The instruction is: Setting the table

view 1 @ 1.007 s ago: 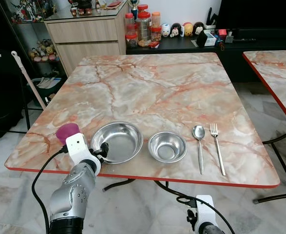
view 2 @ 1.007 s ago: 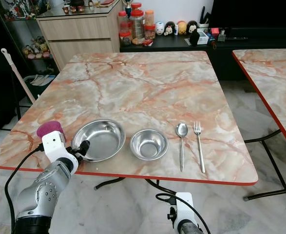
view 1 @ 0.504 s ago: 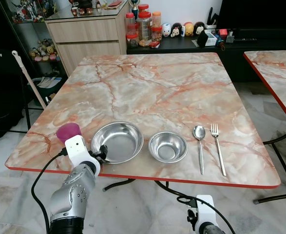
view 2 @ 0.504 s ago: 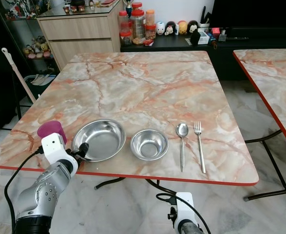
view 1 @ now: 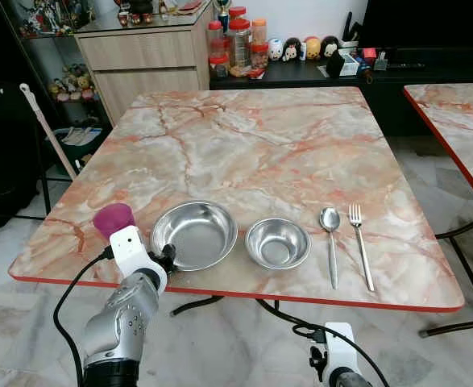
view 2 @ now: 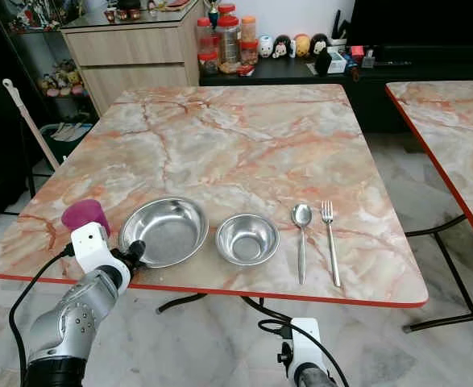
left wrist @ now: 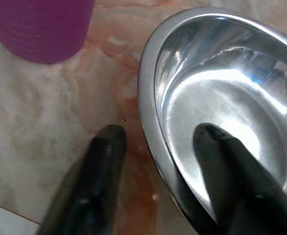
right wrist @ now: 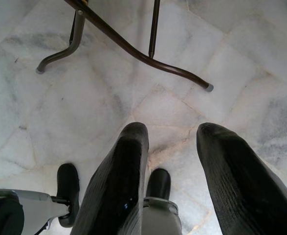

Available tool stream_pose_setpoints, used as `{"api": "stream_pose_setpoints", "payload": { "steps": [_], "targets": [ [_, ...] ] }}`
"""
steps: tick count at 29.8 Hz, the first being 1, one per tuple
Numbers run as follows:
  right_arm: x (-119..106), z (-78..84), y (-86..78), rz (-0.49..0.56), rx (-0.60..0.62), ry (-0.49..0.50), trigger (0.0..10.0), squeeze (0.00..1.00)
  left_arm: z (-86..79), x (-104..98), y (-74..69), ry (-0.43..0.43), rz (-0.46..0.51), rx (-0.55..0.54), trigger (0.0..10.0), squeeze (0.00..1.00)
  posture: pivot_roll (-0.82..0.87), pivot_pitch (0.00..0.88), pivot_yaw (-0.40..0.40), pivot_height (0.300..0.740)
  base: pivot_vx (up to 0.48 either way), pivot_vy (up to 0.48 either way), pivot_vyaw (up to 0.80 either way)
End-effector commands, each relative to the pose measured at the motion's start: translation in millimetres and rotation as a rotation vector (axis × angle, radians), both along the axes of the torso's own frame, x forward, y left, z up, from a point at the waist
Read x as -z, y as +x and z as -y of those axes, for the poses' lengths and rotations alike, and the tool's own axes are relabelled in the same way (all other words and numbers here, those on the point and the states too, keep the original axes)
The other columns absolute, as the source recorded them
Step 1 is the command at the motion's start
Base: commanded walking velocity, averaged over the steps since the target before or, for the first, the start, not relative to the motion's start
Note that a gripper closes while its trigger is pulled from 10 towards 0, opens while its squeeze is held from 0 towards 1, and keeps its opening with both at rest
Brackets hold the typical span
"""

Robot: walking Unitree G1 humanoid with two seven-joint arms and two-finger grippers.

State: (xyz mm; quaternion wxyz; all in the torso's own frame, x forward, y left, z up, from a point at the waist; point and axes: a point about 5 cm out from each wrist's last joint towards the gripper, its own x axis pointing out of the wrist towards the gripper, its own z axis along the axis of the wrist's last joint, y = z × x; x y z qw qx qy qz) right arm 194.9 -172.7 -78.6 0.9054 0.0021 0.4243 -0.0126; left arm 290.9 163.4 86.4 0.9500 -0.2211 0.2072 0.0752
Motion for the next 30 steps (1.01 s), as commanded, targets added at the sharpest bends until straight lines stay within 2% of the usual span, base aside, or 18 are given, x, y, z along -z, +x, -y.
{"api": "stream_pose_setpoints", "payload": {
  "steps": [1,16,24,30],
  "targets": [
    [-1,-2.3,3.5,0.001,0.004,0.008,10.0,0.00,-1.8,-4,1.9,0.000,0.005,-0.003,0.0,0.00,0.06,0.000,0.061,0.740,0.000,0.000,0.00],
    [-1,-2.6,3.8,0.000,-0.002,0.007,10.0,0.00,-8.4,-9,2.0,0.012,0.022,-0.042,0.0,0.00,0.06,0.000,0.059,0.740,0.000,0.000,0.00],
    [-2,-4.5,4.8,0.001,-0.007,0.010,10.0,0.00,-13.2,-24,5.1,-0.013,0.122,-0.086,0.0,0.00,0.07,0.000,0.057,0.740,0.000,0.000,0.00],
    [-2,-5.1,5.4,0.002,-0.008,0.011,10.0,0.00,-12.4,-29,6.2,-0.056,0.155,-0.092,0.0,0.00,0.07,0.000,0.055,0.740,0.000,0.000,0.00]
  ]
}}
